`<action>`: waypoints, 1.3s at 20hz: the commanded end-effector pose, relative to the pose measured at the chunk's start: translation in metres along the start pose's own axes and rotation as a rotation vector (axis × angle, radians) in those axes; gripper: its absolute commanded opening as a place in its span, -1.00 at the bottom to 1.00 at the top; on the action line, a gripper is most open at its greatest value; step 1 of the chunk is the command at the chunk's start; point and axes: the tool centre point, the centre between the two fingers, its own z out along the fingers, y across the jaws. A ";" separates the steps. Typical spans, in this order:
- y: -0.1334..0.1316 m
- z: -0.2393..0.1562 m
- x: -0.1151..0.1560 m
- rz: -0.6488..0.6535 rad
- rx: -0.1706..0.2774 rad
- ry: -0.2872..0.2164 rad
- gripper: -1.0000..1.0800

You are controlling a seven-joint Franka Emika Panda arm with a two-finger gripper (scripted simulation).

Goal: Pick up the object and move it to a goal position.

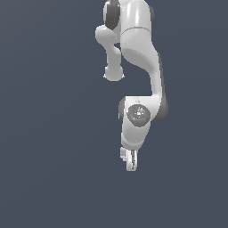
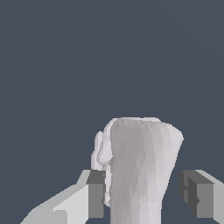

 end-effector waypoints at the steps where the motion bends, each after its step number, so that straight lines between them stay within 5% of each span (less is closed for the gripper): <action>1: 0.000 -0.001 0.000 0.000 0.001 0.000 -1.00; 15: 0.003 -0.007 -0.009 0.000 0.001 0.000 -1.00; 26: 0.031 -0.058 -0.082 0.000 0.001 0.000 -1.00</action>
